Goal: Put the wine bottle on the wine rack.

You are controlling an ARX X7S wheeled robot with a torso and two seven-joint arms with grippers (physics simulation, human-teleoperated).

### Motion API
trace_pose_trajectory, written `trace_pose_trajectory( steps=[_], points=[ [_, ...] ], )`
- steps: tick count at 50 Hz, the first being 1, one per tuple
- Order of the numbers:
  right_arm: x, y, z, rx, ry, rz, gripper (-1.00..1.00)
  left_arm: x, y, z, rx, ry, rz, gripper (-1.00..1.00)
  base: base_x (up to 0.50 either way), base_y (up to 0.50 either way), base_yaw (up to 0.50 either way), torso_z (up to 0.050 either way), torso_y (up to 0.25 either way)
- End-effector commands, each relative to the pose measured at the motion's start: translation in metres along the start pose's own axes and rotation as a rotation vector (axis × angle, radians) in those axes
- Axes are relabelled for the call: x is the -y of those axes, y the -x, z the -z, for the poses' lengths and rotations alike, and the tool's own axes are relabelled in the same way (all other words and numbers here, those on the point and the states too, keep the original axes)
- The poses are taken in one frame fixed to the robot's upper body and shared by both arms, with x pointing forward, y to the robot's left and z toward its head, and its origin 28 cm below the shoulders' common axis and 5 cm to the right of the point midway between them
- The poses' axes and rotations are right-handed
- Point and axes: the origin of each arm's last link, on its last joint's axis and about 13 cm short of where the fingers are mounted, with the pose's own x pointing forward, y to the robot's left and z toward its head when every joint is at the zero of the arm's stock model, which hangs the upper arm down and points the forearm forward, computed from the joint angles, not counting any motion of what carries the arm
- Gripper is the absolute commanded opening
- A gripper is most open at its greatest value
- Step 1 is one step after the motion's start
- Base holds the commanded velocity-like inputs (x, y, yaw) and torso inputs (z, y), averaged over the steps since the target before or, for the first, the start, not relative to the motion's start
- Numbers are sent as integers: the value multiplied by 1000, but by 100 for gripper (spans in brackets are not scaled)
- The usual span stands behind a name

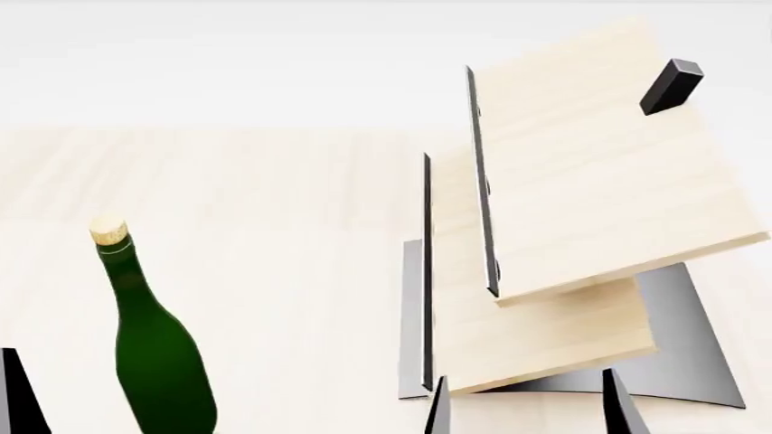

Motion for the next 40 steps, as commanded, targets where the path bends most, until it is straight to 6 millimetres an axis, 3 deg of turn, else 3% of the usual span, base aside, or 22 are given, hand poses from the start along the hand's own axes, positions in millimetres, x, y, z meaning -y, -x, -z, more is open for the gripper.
trace_pose_trajectory(
  steps=[1, 28, 40],
  points=[
    [-1, 0, 1, -2, -1, -4, 100, 0, 0, 0, -1, 0, 0, 100, 0, -90, 0, 0, 0],
    [-3, 0, 5, -19, 24, -1, 100, 0, 0, 1, -4, 1, 0, 100, 0, -37, 0, 0, 0],
    [-8, -17, 1, -31, 17, 22, 100, 0, 1, 2, -5, 3, -1, 100, 0, 0, 0, 0, 0]
  ],
)
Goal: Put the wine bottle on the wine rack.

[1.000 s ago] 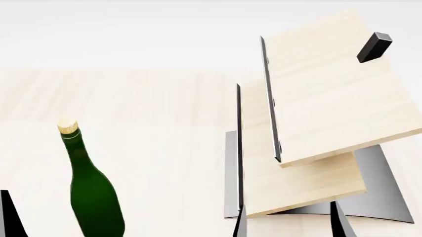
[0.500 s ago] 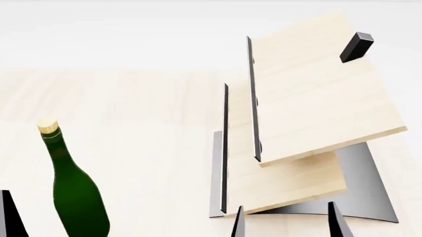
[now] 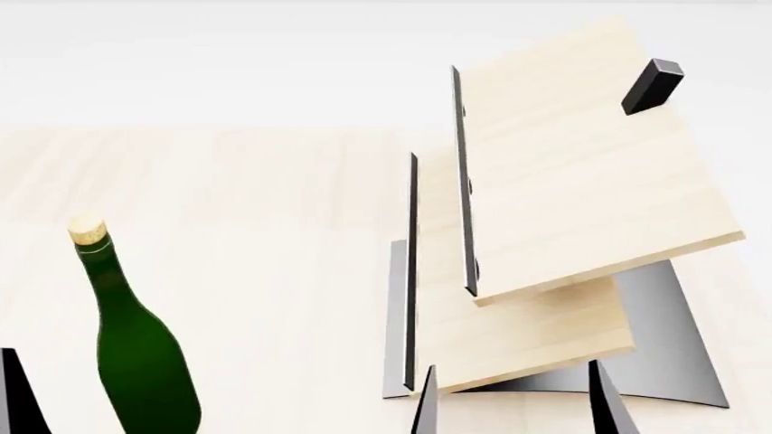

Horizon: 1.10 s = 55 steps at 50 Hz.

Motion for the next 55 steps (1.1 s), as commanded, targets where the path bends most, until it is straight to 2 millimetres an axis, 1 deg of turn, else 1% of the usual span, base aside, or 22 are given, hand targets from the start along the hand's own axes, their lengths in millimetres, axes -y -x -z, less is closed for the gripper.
trace_pose_trajectory(
  steps=[1, 4, 9, 11, 12, 16, 20, 21, 22, 24, 25, 30, 31, 34, 36, 37, 38, 40, 42, 45, 51, 55],
  points=[
    [-4, -13, -4, -12, 3, 14, 100, 0, 1, 1, -2, 0, 1, 100, 0, 0, 0, 0, 0],
    [-5, -27, -7, -19, 23, 5, 100, 0, 1, 1, -2, 3, -1, 100, 0, 0, 0, 0, 0],
    [-8, -42, -6, -35, 48, -20, 100, 1, 1, 3, -4, 1, 2, 100, 0, 0, 0, 0, 0],
    [-9, -51, -5, -102, 40, -35, 100, 0, 1, 2, -3, 2, -1, 100, 0, 0, 0, 0, 0],
    [-10, -58, -5, -105, 15, -60, 100, -1, 0, 2, -2, 1, -5, 100, 0, 0, 0, 0, 0],
    [-9, -75, -8, -101, -16, -15, 100, -1, 0, 2, -1, 1, -6, 100, 0, 0, 0, 0, 0],
    [-7, -86, -10, -126, -10, -68, 100, 0, 0, 2, -2, 1, -4, 100, 0, 0, 0, 0, 0],
    [-6, -92, -12, -68, -11, -82, 100, -1, 0, 2, -1, 2, -6, 100, 0, 0, 0, 0, 0],
    [-6, -94, -12, -106, 28, -97, 100, -1, 0, 2, -2, 2, -6, 100, 0, 0, 0, 0, 0],
    [-7, -99, -14, -150, -61, -108, 100, -1, -1, 2, -3, 2, -6, 100, 0, 0, 0, 0, 0],
    [-7, -103, -13, -149, -54, -106, 100, -1, -1, 2, -2, 1, -5, 100, 0, 0, 0, 0, 0],
    [-6, -112, -13, -96, 28, -134, 100, -1, -1, 2, -1, 2, -8, 100, 0, 0, 0, 0, 0],
    [-7, -111, -13, -212, 12, -149, 100, -1, -1, 2, -1, 3, -8, 100, 0, 0, 0, 0, 0],
    [-9, -113, -19, -162, -20, -171, 100, -1, -1, 2, 0, 1, -9, 100, 0, 0, 0, 0, 0],
    [-10, -115, -19, -114, 24, -189, 100, -2, -1, 1, 0, 2, -11, 100, 0, 0, 0, 0, 0],
    [-9, -116, -20, -153, 26, -176, 100, -2, -1, 1, 1, 1, -12, 100, 0, 0, 0, 0, 0],
    [-9, -119, -22, -168, 61, -220, 100, -2, -1, 1, 1, 2, -12, 100, 0, 0, 0, 0, 0],
    [-9, -123, -24, -162, 69, -222, 100, -2, -1, 1, 2, 2, -12, 100, 0, 0, 0, 0, 0],
    [-8, -127, -28, -226, -9, -290, 100, -2, -1, 1, 1, 1, -13, 100, 0, 0, 0, 0, 0],
    [-6, -135, -29, -261, -8, -303, 100, -2, -1, 1, 1, 1, -14, 100, 0, 0, 0, 0, 0],
    [-5, -147, -32, -378, -138, -435, 100, -2, -1, 1, -1, 2, -15, 100, 0, 0, 0, 0, 0],
    [-7, -154, -43, -446, -225, -546, 100, -2, -1, 2, -2, 1, -14, 100, 0, 0, 0, 0, 0]
  ],
)
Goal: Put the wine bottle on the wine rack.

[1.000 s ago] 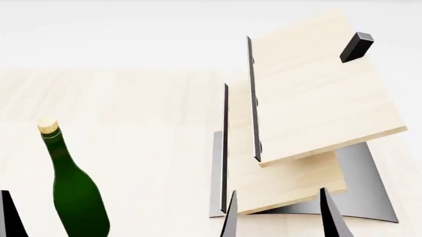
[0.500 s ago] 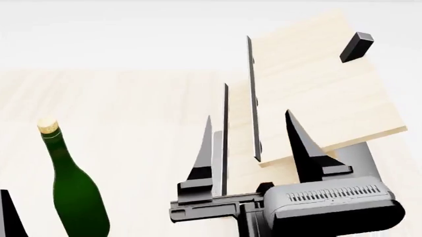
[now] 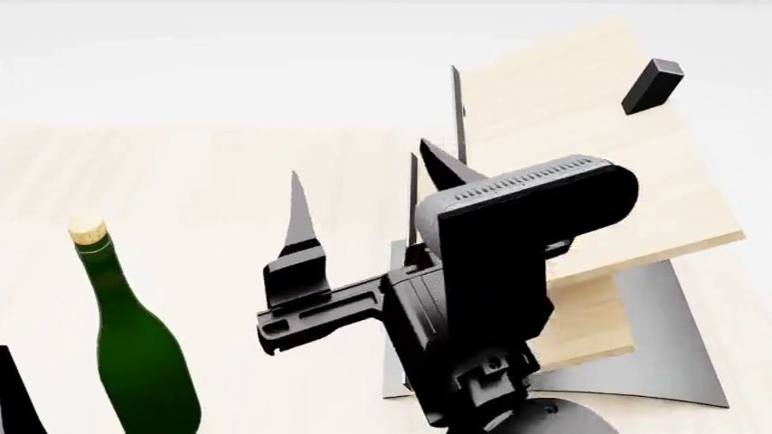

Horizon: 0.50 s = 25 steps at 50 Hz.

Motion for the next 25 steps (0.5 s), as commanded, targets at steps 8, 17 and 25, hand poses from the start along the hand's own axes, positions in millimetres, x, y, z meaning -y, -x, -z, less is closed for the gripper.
trace_pose_trajectory(
  steps=[8, 17, 25],
  points=[
    [2, -24, -27, -194, -154, -308, 100, 0, 0, 0, -2, 4, 3, 100, 0, 0, 0, 0, 0],
    [1, -41, -32, -230, -169, -349, 100, -1, -1, -1, 0, 3, -3, 100, 0, 0, 0, 0, 0],
    [3, -58, -32, -275, -191, -381, 100, -1, 0, -1, 1, 1, -5, 100, 0, 0, 0, 0, 0]
  ],
)
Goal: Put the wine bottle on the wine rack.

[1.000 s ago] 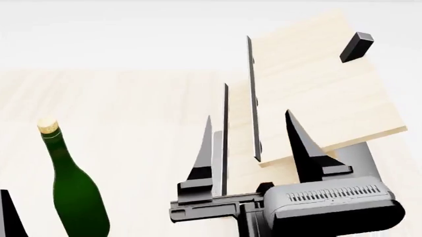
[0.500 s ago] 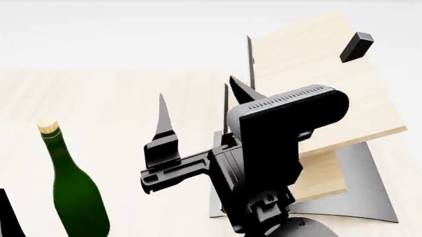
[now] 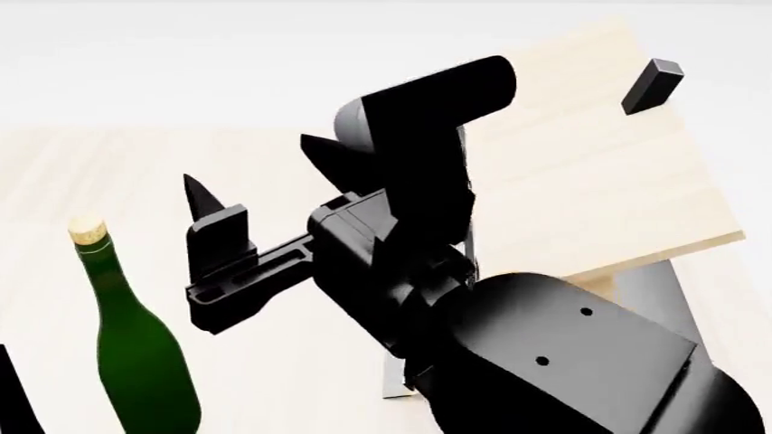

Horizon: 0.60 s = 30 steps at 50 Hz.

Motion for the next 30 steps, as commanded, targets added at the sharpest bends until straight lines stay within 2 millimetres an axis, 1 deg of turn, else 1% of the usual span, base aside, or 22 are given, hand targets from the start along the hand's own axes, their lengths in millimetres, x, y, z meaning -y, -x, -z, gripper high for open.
trace_pose_trajectory(
  steps=[1, 6, 13, 17, 22, 30],
  points=[
    [4, -17, -9, -70, -31, -74, 100, -1, 0, 0, 1, -1, -3, 100, 0, 0, 0, 0, 0],
    [6, -26, -7, -102, -31, -80, 100, -1, 0, 0, 1, -1, -5, 100, 0, 0, 0, 0, 0],
    [3, -37, -3, -130, -31, -95, 100, -1, 0, 1, 0, -3, -5, 100, 0, 0, 0, 0, 0],
    [-1, -40, -1, -142, -33, -114, 100, -1, 0, 1, 0, -5, -7, 100, 0, 0, 0, 0, 0],
    [-2, -44, 9, -169, -33, -133, 100, -1, 0, 2, 0, -6, -8, 100, 0, 0, 0, 0, 0],
    [-5, -48, 16, -183, -33, -151, 100, -2, -1, 1, 4, -11, -9, 100, 0, 0, 0, 0, 0]
  ],
)
